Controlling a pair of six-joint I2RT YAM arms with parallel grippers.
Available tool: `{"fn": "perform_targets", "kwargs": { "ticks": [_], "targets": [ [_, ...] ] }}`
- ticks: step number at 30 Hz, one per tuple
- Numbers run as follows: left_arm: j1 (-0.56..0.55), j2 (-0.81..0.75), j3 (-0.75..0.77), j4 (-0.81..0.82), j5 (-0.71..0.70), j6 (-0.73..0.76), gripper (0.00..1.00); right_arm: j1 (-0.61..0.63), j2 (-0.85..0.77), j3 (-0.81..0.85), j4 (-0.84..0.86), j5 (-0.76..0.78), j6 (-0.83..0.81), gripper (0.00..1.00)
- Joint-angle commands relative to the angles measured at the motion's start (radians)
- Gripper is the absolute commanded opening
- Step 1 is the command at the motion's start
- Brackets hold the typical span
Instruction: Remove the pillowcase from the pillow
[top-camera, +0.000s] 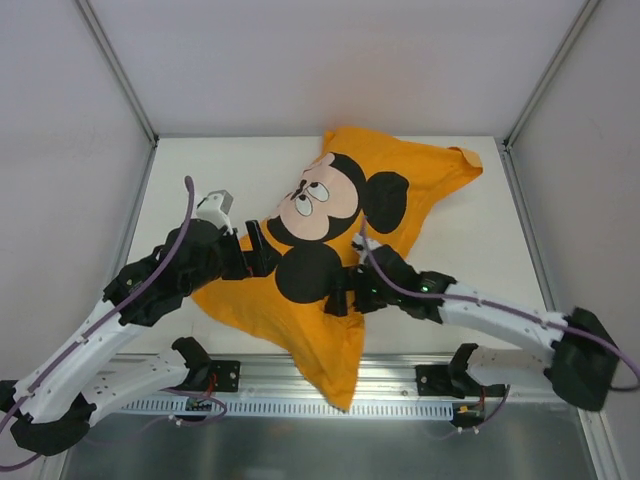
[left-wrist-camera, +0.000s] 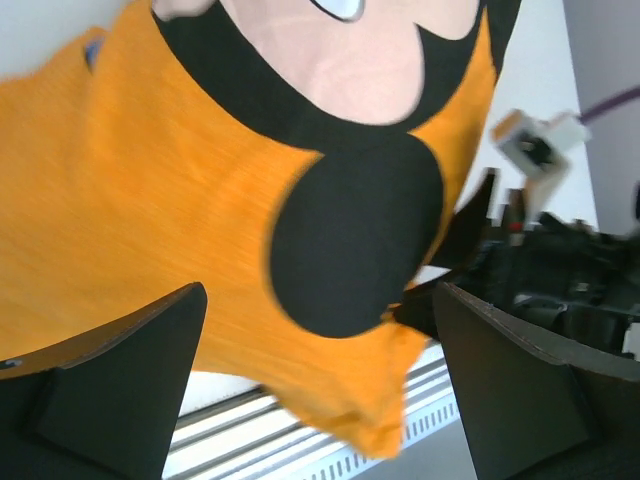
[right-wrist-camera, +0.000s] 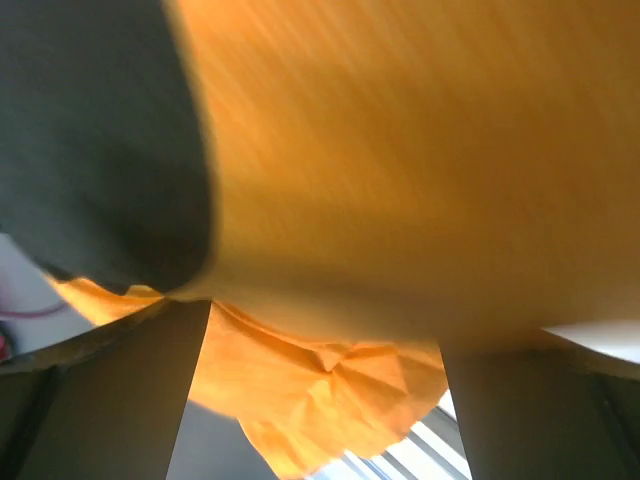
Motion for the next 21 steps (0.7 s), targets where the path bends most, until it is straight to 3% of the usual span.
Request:
{"fn": "perform_targets", "kwargs": {
  "ticks": [1,4,9,15,17,21],
  "targets": [
    [0.01,-0.056,-0.017,-0.058,-0.037,-0.1,0.98,0.095,0.321,0.319,0.167,-0.054,-0.015,0.97],
    [0.01,-0.115,-0.069,-0.073,-0.056,-0.159,0.98,0.089,0.574,0.593,0.114,-0.13,-0.034,0.97],
    [0.01,-0.215,-0.072,-0.136,-0.105,-0.189,0.97,0.016,0.676,0.772,0.082,-0.244,-0.046,0.97],
    [0.01,-0.155,-0.118,-0.159,-0.131,-0.212,0.98,-0.056,0.408,0.648,-0.08,-0.077,-0.175,0.96],
    [0.01,-0.103,-0.12,-0.16,-0.16,-0.218,0.99,-0.102,0.263,0.581,-0.149,0.044,-0.18,0.96],
    [0.013,-0.046,-0.113,-0.16,-0.206,-0.236,0.99,-0.291,0.0,0.35,-0.257,0.194,-0.152,0.96]
  ]
}}
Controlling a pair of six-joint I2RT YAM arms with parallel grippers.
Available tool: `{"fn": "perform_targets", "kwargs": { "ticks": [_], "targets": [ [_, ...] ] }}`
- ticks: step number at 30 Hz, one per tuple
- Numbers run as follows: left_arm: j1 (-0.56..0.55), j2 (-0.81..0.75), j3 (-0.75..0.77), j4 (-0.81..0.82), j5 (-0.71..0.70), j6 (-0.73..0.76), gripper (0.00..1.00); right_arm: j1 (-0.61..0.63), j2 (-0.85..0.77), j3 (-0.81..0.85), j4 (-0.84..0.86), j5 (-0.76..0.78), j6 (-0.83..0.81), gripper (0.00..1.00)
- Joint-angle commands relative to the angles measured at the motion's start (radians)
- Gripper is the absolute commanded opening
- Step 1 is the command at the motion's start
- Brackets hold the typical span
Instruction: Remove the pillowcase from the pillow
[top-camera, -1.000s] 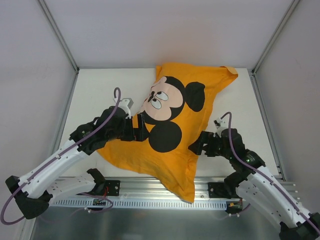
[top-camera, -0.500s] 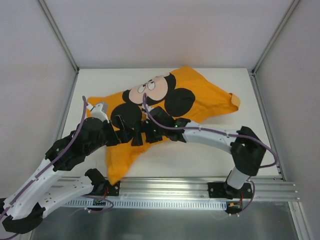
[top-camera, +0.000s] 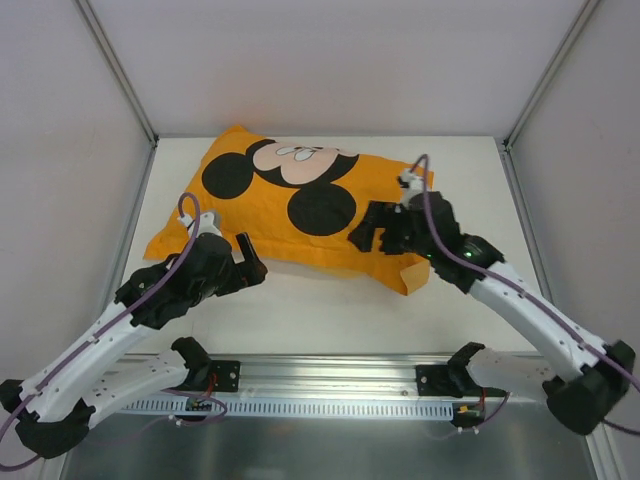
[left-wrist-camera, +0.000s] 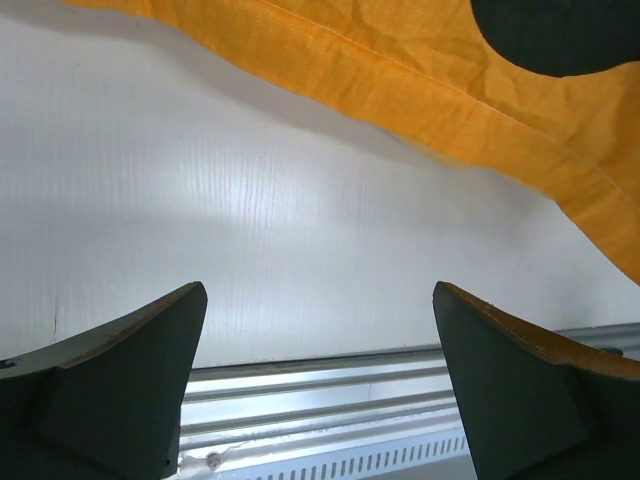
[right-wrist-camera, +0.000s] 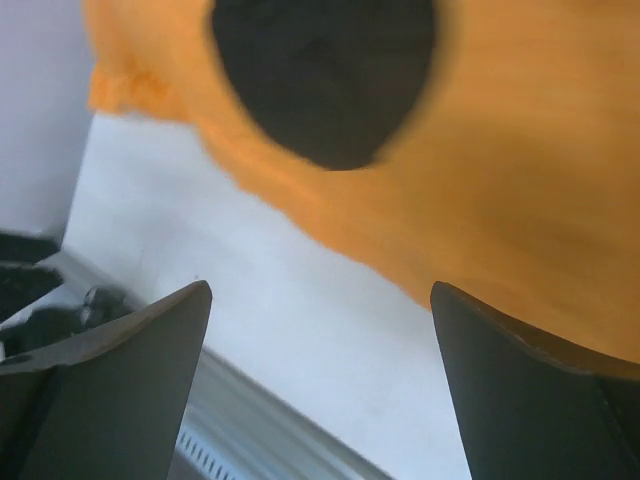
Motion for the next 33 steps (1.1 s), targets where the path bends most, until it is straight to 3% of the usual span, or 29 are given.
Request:
{"fn": "perform_targets", "kwargs": {
  "ticks": [1,5,6,9,12,14,18,21,22,24,28,29,33],
  "targets": [
    [0.009,0.036,0.001,-0.004,-0.074,-0.03,0.99,-0.147,-0.21,-0.15,-0.174,0.2,-0.021,0.96],
    [0.085,0.065,0.004,-0.004,-0.016,-0.015,0.99,-0.21,-0.404,-0.221,-0.291,0.293,-0.05,0.96],
    [0.149,0.073,0.006,-0.002,0.009,0.004,0.99,-0.211,-0.436,-0.224,-0.343,0.329,-0.055,0.96],
    [0.264,0.102,0.015,-0.001,0.093,0.048,0.99,-0.211,-0.452,-0.239,-0.426,0.409,-0.046,0.96],
    [0.303,0.121,0.013,0.001,0.096,0.07,0.99,-0.216,-0.443,-0.276,-0.431,0.437,-0.05,0.96],
    [0.312,0.137,0.009,0.004,0.104,0.074,0.99,-0.23,-0.418,-0.303,-0.416,0.399,-0.053,0.96],
    [0.32,0.168,0.001,0.018,0.141,0.076,0.99,-0.234,-0.321,-0.333,-0.234,0.126,-0.04,0.96],
    [0.322,0.18,-0.001,0.022,0.151,0.096,0.99,-0.233,-0.303,-0.36,-0.115,0.115,-0.021,0.63],
    [0.322,0.179,-0.005,0.022,0.153,0.102,0.99,-0.234,-0.309,-0.354,-0.113,0.144,-0.021,0.32],
    [0.322,0.174,-0.01,0.022,0.152,0.12,0.99,-0.25,-0.318,-0.322,-0.123,0.228,-0.024,0.02],
    [0.331,0.203,-0.01,0.029,0.174,0.16,0.99,-0.438,-0.346,-0.288,-0.143,0.204,-0.014,0.01],
    [0.331,0.219,-0.008,0.032,0.188,0.175,0.99,-0.564,-0.356,-0.29,-0.141,0.172,-0.006,0.01],
    [0.334,0.333,-0.001,0.058,0.24,0.195,0.99,-0.853,-0.376,-0.31,-0.161,-0.002,0.039,0.01]
  ]
}}
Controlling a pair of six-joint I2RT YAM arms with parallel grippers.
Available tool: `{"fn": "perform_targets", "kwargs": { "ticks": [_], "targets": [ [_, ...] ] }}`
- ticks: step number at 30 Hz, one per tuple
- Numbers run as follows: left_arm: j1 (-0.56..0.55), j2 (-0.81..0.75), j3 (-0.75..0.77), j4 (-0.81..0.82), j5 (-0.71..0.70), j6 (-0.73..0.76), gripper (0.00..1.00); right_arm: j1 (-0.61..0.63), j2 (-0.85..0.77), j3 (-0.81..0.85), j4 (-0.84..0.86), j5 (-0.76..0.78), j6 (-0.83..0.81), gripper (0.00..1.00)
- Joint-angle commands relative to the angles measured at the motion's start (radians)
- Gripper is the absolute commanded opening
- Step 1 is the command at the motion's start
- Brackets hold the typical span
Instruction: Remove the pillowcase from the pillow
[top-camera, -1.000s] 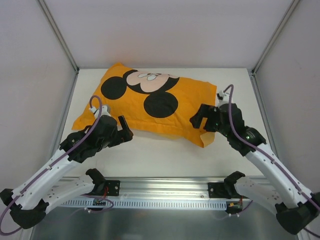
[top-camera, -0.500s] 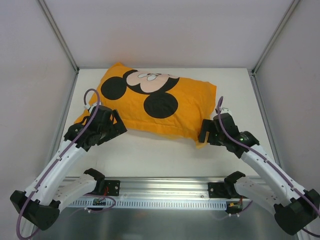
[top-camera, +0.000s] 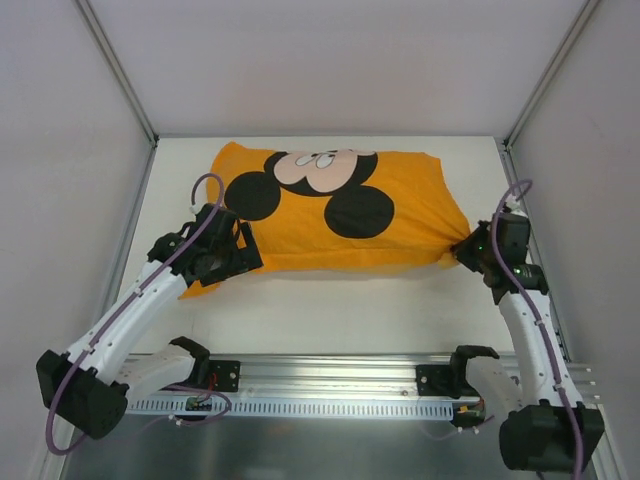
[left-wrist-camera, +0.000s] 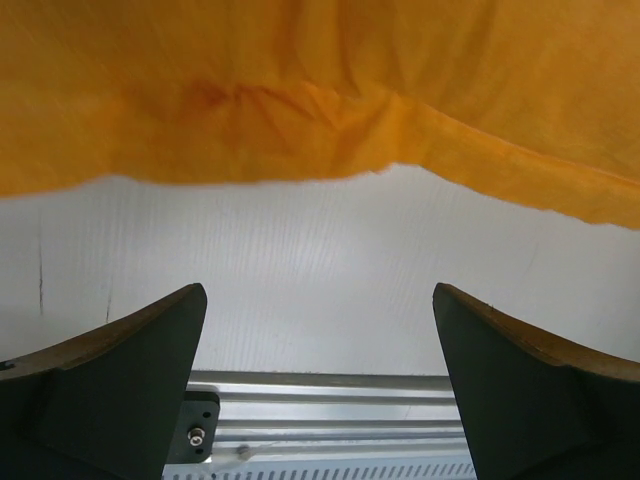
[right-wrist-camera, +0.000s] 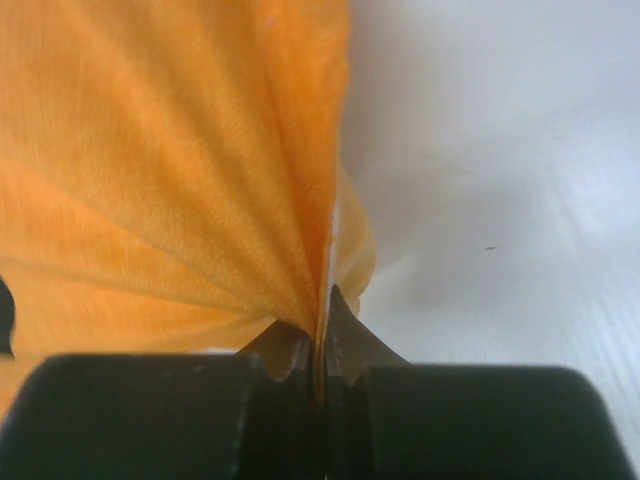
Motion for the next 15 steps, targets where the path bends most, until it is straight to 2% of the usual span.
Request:
{"fn": "perform_targets", "kwargs": {
  "ticks": [1,2,4,5,8,12,15],
  "targets": [
    [0.012,0.096,0.007,0.059,0.071,0.053,0.99,-0.228,-0.045,0.019,-0.017,-0.1,0.049,0.01],
    [0.012,0.114,0.009,0.075,0.089,0.061,0.99,-0.322,-0.051,0.013,-0.031,-0.112,0.051,0.01],
    [0.011,0.171,0.019,0.122,0.121,0.068,0.99,-0.421,-0.084,-0.007,-0.071,-0.149,0.049,0.01],
    [0.009,0.191,0.027,0.138,0.14,0.069,0.99,-0.523,-0.1,-0.015,-0.083,-0.167,0.04,0.01],
    [0.003,0.246,0.042,0.214,0.219,0.072,0.99,-0.647,-0.141,-0.042,-0.108,-0.268,0.051,0.01],
    [0.002,0.33,0.084,0.261,0.21,0.108,0.99,-0.647,-0.143,-0.055,-0.097,-0.321,0.078,0.01],
    [0.002,0.323,0.095,0.259,0.21,0.142,0.99,-0.646,-0.147,-0.053,-0.103,-0.325,0.068,0.01]
  ]
}}
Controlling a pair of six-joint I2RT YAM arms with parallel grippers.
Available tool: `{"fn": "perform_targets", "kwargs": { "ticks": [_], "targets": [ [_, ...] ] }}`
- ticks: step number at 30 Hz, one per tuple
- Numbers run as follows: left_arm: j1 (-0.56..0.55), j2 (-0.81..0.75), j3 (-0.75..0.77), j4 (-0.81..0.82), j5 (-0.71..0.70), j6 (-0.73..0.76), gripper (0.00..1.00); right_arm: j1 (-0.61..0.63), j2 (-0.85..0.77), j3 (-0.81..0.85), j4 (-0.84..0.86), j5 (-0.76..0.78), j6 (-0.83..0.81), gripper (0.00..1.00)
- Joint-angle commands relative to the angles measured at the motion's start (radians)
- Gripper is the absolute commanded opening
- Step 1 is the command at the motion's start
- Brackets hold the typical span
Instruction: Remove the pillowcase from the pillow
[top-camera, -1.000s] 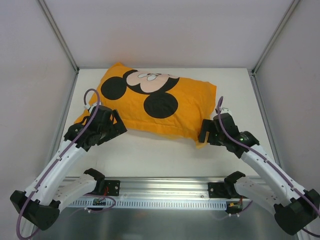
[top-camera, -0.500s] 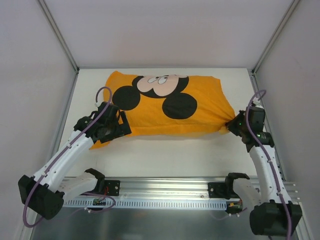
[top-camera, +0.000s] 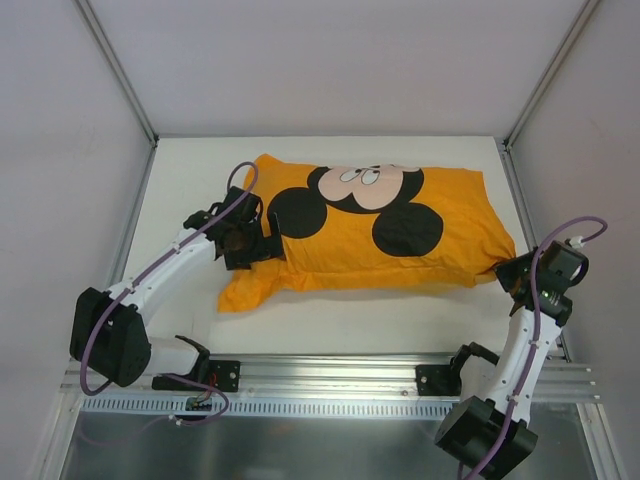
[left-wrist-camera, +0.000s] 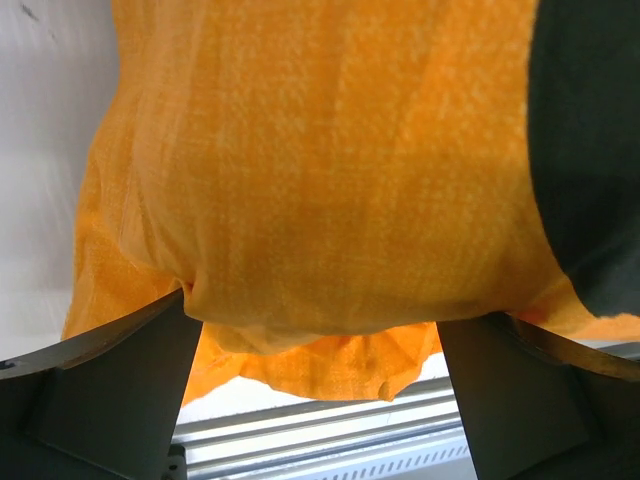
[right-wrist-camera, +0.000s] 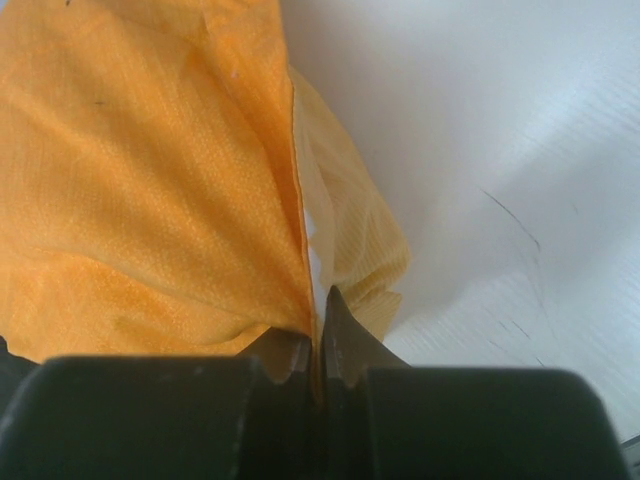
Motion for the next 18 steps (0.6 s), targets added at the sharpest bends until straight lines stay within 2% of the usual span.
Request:
{"fn": "perform_targets", "kwargs": {
  "ticks": [1,5,6,8,10,12,13,15,16,18],
  "targets": [
    [0.002,-0.035,0.04,0.057,0.017,0.055,0.99,-0.001,-0.016,0.002,-0.001,-0.086,0.018,0.01],
    [0.0,-0.19,-0.034,0.019,-0.077,0.0,0.99,-0.001,-0.024,-0.012,0.012,-0.126,0.028,0.01],
    [0.0,-0.277,-0.084,0.002,-0.101,-0.025,0.99,0.001,-0.023,-0.023,0.02,-0.14,0.03,0.01],
    [-0.001,-0.374,-0.132,-0.064,-0.202,-0.162,0.99,0.008,-0.019,-0.027,0.035,-0.146,0.03,0.01],
    [-0.009,-0.559,-0.236,-0.084,-0.256,-0.323,0.98,0.028,-0.014,-0.033,0.046,-0.146,0.027,0.01],
    [-0.009,-0.685,-0.297,-0.11,-0.327,-0.411,0.93,0.045,-0.011,-0.039,0.057,-0.137,0.028,0.01],
    [-0.007,-0.701,-0.301,-0.186,-0.357,-0.504,0.93,0.059,-0.01,-0.043,0.058,-0.134,0.028,0.01],
    [-0.007,-0.681,-0.275,-0.283,-0.451,-0.594,0.94,0.071,-0.007,-0.039,0.054,-0.129,0.025,0.01],
    [-0.006,-0.657,-0.262,-0.343,-0.477,-0.716,0.96,0.079,-0.008,-0.036,0.052,-0.128,0.025,0.01],
    [-0.004,-0.592,-0.244,-0.412,-0.493,-0.75,0.98,0.082,-0.014,-0.036,0.043,-0.126,0.021,0.01]
  ]
}}
